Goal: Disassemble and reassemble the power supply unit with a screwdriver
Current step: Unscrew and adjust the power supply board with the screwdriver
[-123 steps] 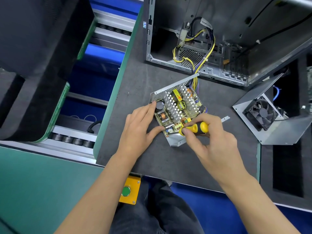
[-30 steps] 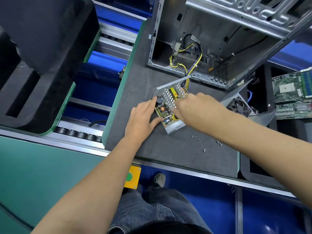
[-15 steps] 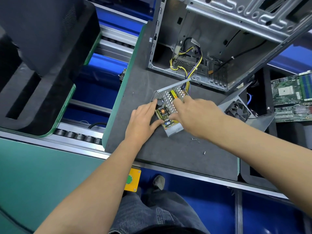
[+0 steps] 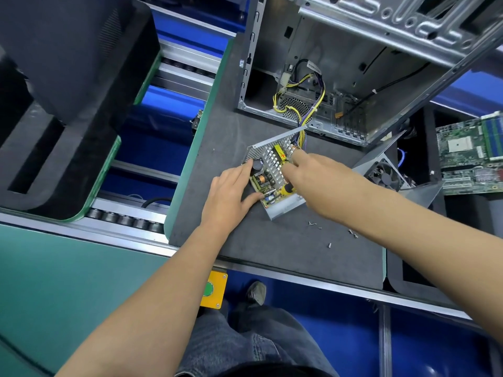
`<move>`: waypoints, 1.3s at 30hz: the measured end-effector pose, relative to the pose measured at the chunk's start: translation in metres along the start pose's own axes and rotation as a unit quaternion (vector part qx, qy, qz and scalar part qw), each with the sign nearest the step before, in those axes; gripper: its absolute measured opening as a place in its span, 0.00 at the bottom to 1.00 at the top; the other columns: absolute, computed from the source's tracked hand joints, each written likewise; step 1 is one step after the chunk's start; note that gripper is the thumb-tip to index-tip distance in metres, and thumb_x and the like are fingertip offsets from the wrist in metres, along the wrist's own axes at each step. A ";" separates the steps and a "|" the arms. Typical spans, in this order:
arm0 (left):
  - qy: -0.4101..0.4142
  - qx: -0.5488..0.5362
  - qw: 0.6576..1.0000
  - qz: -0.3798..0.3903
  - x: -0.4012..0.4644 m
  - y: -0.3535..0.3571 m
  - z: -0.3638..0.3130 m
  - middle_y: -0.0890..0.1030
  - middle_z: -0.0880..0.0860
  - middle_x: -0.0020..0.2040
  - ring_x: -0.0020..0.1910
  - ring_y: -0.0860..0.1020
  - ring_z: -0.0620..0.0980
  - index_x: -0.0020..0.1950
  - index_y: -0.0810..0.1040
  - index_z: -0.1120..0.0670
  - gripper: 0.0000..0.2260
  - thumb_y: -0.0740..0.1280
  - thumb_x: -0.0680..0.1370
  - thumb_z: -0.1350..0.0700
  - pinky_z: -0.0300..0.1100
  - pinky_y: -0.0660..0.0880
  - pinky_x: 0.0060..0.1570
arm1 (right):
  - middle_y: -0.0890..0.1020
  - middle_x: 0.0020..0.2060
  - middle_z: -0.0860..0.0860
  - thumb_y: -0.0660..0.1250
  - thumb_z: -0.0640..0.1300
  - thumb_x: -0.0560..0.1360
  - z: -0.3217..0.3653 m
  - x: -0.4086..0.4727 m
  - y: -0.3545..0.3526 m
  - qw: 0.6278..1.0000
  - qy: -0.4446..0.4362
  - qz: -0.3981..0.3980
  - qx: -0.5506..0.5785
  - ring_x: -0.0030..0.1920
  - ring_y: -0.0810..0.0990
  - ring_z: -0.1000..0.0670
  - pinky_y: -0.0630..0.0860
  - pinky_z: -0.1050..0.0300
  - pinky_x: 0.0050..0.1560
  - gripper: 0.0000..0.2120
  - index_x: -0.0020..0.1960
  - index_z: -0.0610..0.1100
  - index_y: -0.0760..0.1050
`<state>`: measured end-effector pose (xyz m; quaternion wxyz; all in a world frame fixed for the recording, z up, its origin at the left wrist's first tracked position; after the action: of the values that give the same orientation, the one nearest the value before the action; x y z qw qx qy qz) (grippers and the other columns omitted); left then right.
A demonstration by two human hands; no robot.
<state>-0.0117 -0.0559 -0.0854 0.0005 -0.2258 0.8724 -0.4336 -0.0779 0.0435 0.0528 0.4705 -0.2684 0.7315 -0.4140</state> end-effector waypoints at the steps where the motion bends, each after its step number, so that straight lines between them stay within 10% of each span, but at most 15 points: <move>1: 0.000 0.001 1.000 0.000 0.000 0.000 0.000 0.77 0.54 0.65 0.63 0.73 0.55 0.76 0.67 0.57 0.33 0.73 0.75 0.47 0.46 0.66 0.58 | 0.71 0.52 0.45 0.63 0.34 0.76 0.001 0.000 -0.002 1.000 -0.007 0.008 -0.018 0.44 0.74 0.43 0.65 0.53 0.37 0.10 0.54 0.43 0.68; 7: 0.000 0.002 1.000 -0.001 0.000 0.000 -0.001 0.78 0.55 0.64 0.63 0.74 0.56 0.76 0.68 0.58 0.33 0.74 0.75 0.48 0.49 0.68 0.59 | 0.65 0.35 0.48 0.59 0.46 0.82 0.010 0.009 -0.008 0.999 -0.008 0.026 -0.030 0.40 0.73 0.41 0.69 0.53 0.39 0.07 0.47 0.45 0.72; 12: -0.001 -0.006 1.000 -0.006 -0.001 -0.001 -0.001 0.78 0.55 0.63 0.62 0.73 0.56 0.76 0.68 0.59 0.33 0.74 0.75 0.49 0.49 0.68 0.58 | 0.67 0.55 0.45 0.63 0.40 0.78 0.006 0.008 -0.008 0.997 0.012 0.062 0.053 0.52 0.74 0.42 0.67 0.51 0.41 0.15 0.62 0.43 0.65; 19: 0.001 -0.003 1.000 -0.003 -0.001 0.000 -0.001 0.78 0.54 0.63 0.63 0.73 0.56 0.76 0.67 0.58 0.33 0.74 0.75 0.47 0.49 0.68 0.59 | 0.59 0.35 0.50 0.62 0.33 0.76 0.012 0.006 -0.017 0.995 -0.035 0.042 -0.085 0.28 0.58 0.50 0.61 0.56 0.30 0.11 0.44 0.45 0.62; 27: 0.006 0.001 1.000 0.000 -0.001 0.001 -0.001 0.78 0.55 0.64 0.63 0.73 0.55 0.76 0.67 0.58 0.33 0.74 0.75 0.48 0.49 0.68 0.58 | 0.60 0.33 0.48 0.60 0.39 0.79 0.010 0.010 -0.007 0.996 -0.027 0.083 -0.032 0.33 0.66 0.46 0.63 0.56 0.36 0.19 0.34 0.45 0.55; 37: 0.021 -0.057 0.996 -0.060 -0.009 -0.012 -0.006 0.77 0.58 0.64 0.62 0.73 0.57 0.73 0.70 0.61 0.28 0.74 0.76 0.56 0.45 0.67 0.65 | 0.74 0.42 0.47 0.58 0.54 0.81 -0.032 -0.012 -0.008 0.981 0.063 0.021 0.180 0.46 0.76 0.43 0.75 0.53 0.45 0.14 0.53 0.46 0.78; 39: 0.017 -0.041 0.989 -0.138 -0.023 -0.025 -0.009 0.77 0.58 0.56 0.55 0.72 0.56 0.68 0.75 0.61 0.19 0.70 0.79 0.58 0.43 0.68 0.60 | 0.79 0.35 0.57 0.61 0.61 0.78 -0.069 -0.030 -0.007 0.954 0.100 -0.054 0.277 0.40 0.78 0.60 0.74 0.57 0.39 0.15 0.48 0.52 0.80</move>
<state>0.0174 -0.0531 -0.0652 -0.0833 -0.3364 0.8500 -0.3967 -0.1284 0.0881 0.0875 0.4279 -0.1235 0.6157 -0.6501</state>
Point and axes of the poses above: each hand's wrist, its own x-axis towards the middle knuckle, its own y-axis out of the palm, z = x × y, the point moved 7 cm from there along x, towards the middle knuckle
